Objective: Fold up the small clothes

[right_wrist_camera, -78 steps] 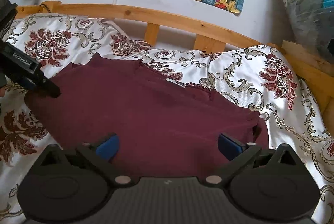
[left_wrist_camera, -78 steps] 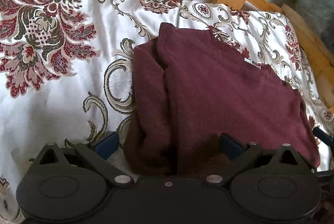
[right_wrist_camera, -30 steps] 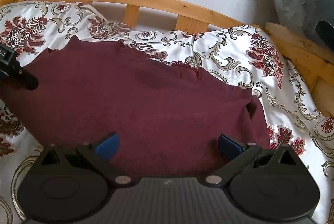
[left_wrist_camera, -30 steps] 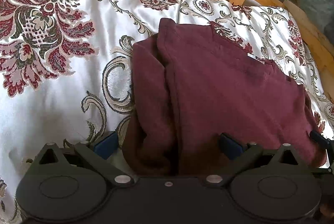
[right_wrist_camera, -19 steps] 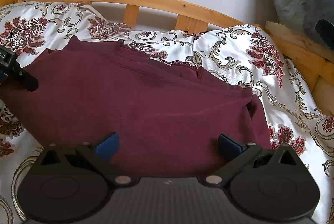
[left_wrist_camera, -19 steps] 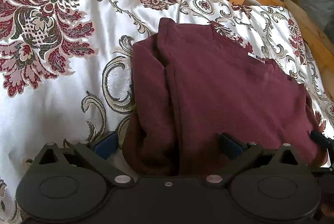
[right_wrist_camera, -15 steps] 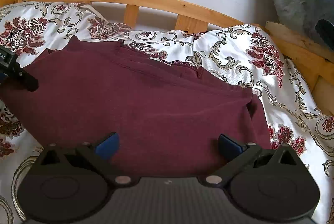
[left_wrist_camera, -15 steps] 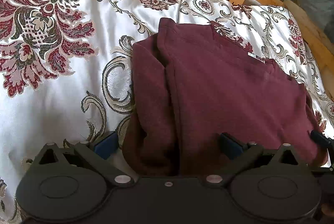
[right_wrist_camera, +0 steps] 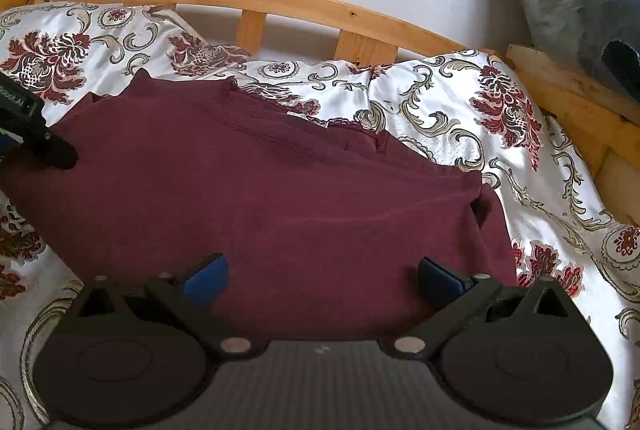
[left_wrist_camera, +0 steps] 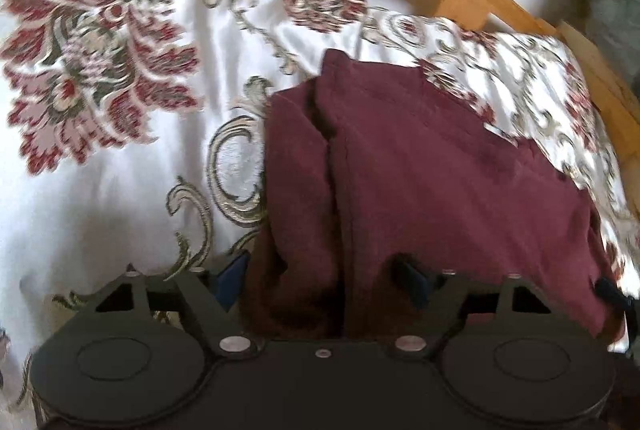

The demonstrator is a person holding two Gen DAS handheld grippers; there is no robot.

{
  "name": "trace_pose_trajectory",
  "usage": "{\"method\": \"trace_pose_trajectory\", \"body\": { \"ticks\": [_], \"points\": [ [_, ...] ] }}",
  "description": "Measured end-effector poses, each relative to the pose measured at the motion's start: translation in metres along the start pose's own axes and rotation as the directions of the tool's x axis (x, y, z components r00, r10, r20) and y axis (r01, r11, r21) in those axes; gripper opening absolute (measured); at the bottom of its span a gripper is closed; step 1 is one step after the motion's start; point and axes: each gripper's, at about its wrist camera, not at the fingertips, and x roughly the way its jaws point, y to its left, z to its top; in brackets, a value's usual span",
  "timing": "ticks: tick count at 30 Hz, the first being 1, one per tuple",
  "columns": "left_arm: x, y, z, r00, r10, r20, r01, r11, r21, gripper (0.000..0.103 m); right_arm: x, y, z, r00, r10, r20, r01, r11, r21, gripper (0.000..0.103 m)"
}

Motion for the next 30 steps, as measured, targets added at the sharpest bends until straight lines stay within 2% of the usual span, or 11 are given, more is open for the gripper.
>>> {"method": "trace_pose_trajectory", "body": {
  "ticks": [1, 3, 6, 9, 12, 15, 18, 23, 26, 30],
  "points": [
    [0.000, -0.001, 0.001, 1.000, 0.016, 0.000, -0.016, 1.000, -0.009, 0.073, 0.000, 0.000, 0.000, 1.000, -0.001, 0.000, 0.001, 1.000, -0.001, 0.103],
    [0.001, -0.007, 0.001, 1.000, 0.029, -0.007, -0.029, 1.000, -0.010, 0.056, 0.000, 0.001, 0.000, 1.000, -0.002, 0.002, 0.002, 1.000, -0.002, 0.103],
    [-0.002, -0.018, 0.004, 0.998, 0.058, -0.013, -0.058, 0.998, -0.026, 0.039, -0.002, -0.001, 0.001, 1.000, 0.003, 0.006, -0.003, 1.000, 0.002, 0.103],
    [-0.009, -0.030, 0.007, 0.994, 0.105, 0.001, -0.105, 0.994, -0.029, 0.029, -0.002, -0.006, 0.004, 1.000, 0.019, 0.001, -0.019, 1.000, 0.015, 0.103],
    [-0.018, -0.049, 0.008, 0.988, 0.145, 0.043, -0.147, 0.988, 0.053, 0.024, -0.003, -0.010, 0.006, 0.999, 0.032, -0.007, -0.032, 0.999, 0.030, 0.103],
    [-0.031, -0.071, 0.012, 0.984, 0.148, 0.102, -0.162, 0.976, 0.148, 0.021, -0.007, -0.014, 0.010, 0.999, 0.043, -0.006, -0.043, 0.998, 0.039, 0.103],
    [-0.041, -0.094, 0.019, 0.982, 0.119, 0.147, -0.152, 0.959, 0.240, 0.020, -0.016, -0.022, 0.015, 0.998, 0.029, 0.047, -0.031, 0.998, 0.048, 0.103],
    [-0.053, -0.145, 0.024, 0.981, 0.004, 0.193, -0.080, 0.917, 0.390, 0.018, -0.028, -0.052, 0.024, 0.980, -0.116, 0.160, 0.105, 0.992, 0.075, 0.103],
    [-0.054, -0.177, 0.017, 0.983, -0.061, 0.176, -0.031, 0.878, 0.478, 0.018, -0.023, -0.077, 0.027, 0.971, -0.190, 0.147, 0.173, 0.978, 0.117, 0.103],
    [-0.045, -0.206, 0.004, 0.985, -0.150, 0.090, 0.083, 0.852, 0.517, 0.018, -0.012, -0.116, 0.025, 0.971, -0.228, 0.075, 0.205, 0.951, 0.232, 0.103]
  ]
}}
